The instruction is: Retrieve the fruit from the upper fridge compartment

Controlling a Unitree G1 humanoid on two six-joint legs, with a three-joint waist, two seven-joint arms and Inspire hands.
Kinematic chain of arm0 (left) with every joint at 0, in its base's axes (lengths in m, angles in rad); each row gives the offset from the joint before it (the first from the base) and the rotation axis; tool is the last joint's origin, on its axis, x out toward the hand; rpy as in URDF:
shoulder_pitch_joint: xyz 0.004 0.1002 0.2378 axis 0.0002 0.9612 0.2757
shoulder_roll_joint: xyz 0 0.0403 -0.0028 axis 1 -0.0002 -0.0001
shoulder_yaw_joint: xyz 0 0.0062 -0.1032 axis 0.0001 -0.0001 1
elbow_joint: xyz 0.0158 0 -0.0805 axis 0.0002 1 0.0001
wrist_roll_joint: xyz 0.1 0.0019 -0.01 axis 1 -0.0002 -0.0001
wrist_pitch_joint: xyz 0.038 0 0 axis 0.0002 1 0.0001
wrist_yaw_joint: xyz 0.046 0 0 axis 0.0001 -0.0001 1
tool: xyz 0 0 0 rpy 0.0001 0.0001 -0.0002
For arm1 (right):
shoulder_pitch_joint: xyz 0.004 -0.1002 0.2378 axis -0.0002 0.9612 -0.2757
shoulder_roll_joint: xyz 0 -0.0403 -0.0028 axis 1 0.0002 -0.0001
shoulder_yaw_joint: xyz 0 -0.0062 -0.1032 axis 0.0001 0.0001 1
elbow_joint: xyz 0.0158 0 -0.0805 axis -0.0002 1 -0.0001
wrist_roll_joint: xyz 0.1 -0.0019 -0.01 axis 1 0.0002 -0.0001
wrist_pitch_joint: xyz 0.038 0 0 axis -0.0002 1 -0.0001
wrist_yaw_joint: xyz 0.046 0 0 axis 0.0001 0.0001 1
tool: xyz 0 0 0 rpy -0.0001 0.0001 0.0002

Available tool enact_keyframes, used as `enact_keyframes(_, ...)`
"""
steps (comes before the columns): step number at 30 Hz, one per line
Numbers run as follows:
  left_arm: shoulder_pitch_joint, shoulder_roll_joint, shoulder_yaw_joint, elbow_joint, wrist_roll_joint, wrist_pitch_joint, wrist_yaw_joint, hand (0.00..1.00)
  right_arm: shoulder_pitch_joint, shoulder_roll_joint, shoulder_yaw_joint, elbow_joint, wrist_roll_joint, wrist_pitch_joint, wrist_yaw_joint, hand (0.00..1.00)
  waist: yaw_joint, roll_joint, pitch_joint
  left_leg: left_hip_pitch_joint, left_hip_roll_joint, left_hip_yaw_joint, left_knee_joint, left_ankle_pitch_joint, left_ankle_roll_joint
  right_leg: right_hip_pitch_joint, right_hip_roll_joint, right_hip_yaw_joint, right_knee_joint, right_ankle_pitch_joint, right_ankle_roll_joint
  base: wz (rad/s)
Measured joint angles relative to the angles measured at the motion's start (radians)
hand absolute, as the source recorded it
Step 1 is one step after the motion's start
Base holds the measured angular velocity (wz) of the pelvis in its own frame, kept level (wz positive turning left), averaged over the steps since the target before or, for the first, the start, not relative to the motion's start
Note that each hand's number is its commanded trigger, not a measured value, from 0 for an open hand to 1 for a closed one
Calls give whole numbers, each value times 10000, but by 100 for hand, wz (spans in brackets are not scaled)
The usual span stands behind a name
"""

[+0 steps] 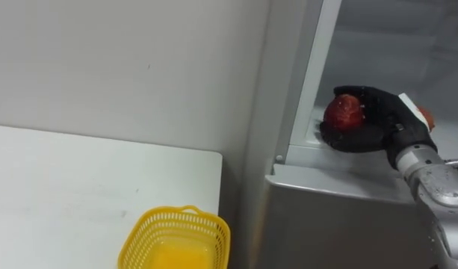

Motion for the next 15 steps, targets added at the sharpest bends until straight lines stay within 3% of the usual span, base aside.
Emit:
enact_keyframes(8, -142, 11, -71, 4, -20, 50, 14, 0, -186, -2, -8, 83, 78, 63, 48, 100, -1, -71, 10, -12, 32, 48, -109, -7, -6, -14, 30, 3, 12, 17, 9, 0)
enact_keyframes(15, -275, 12, -74, 36, -99, 41, 13, 0, -136, 15, 199, -399, -231, 195, -69, 100, 202, -41, 12, -10, 81, 127, -163, -13, -29, -67, 75, 31, 10, 50, -16, -3)
